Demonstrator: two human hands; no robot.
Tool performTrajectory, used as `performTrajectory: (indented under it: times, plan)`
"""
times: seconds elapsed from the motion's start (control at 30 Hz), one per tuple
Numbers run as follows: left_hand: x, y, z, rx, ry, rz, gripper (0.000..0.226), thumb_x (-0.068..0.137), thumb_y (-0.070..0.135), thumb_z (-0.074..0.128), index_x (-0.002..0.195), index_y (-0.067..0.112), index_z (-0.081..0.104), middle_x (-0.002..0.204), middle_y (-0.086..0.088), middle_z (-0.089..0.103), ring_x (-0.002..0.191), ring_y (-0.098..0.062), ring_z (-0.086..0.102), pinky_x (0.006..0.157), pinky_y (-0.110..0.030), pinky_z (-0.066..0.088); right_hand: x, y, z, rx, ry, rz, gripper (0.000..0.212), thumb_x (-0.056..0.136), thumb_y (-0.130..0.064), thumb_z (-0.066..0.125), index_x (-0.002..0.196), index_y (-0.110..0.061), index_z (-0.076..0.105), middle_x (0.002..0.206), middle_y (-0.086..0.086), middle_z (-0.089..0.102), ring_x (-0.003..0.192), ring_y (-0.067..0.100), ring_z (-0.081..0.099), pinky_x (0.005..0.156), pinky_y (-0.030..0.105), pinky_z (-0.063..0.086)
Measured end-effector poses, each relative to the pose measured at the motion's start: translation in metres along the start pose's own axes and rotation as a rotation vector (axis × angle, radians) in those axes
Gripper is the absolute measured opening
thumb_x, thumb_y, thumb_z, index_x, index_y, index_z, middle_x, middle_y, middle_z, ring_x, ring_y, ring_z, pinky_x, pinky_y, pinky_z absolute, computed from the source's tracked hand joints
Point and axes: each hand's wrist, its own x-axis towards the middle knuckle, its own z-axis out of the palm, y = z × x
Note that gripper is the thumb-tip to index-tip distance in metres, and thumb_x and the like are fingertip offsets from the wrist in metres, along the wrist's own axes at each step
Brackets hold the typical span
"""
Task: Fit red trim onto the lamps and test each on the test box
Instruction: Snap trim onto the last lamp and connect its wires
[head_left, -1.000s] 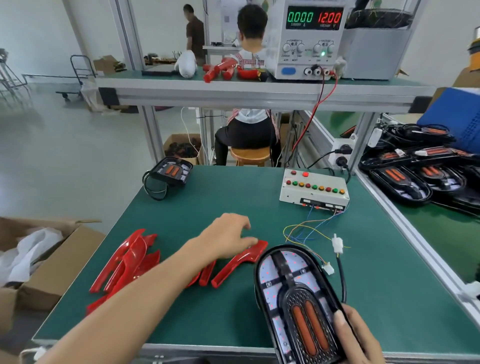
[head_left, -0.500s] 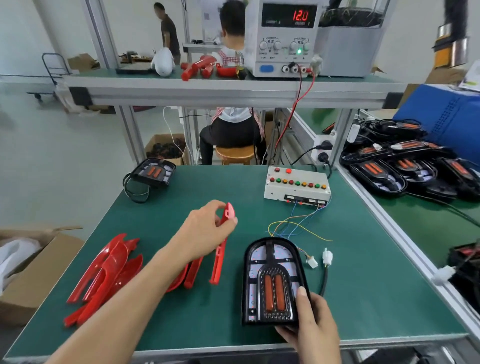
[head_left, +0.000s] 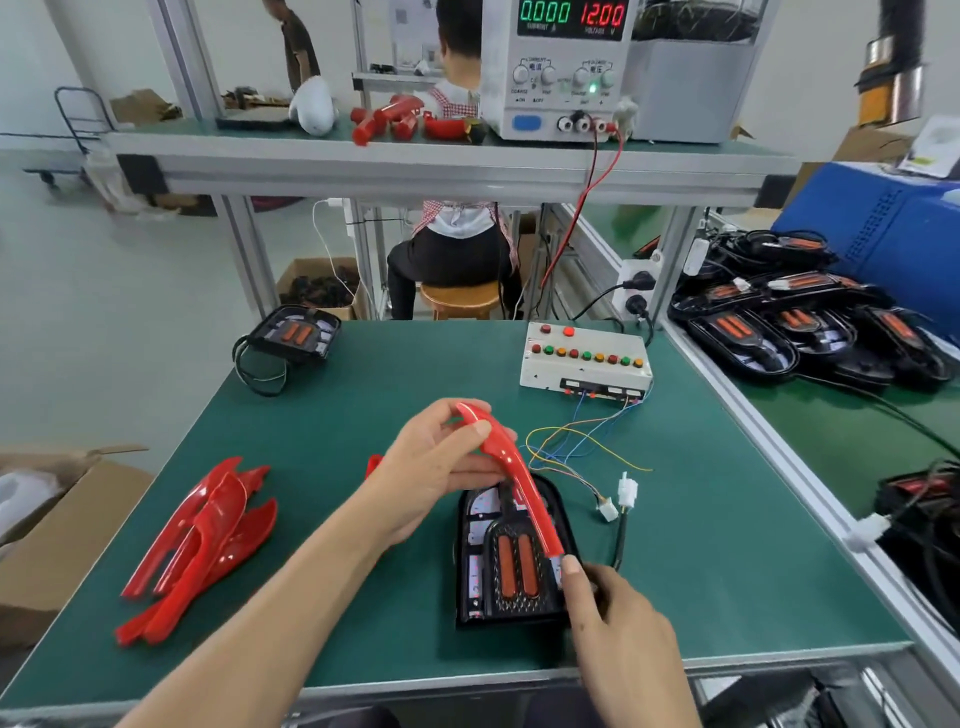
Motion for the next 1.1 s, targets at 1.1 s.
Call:
performTrajectory:
  times: [1.1]
  plan:
    - [0.052,-0.044,0.002,0.902,-0.157,-0.267,0.050,0.095,0.068,0.051,0.092,0.022,0.072,0.092,0.008,0.069,0.084,-0.011,0.061,0.074,-0.027,0.044,0.001,-0.009,-0.001,-0.408,0.385,-0.446,0.042,0.062,-0.030,0.095,0.055,-0.017,0.056,0.056,-0.001,0.047,0.047,0.028,0.054,0.046,0.027,0.031]
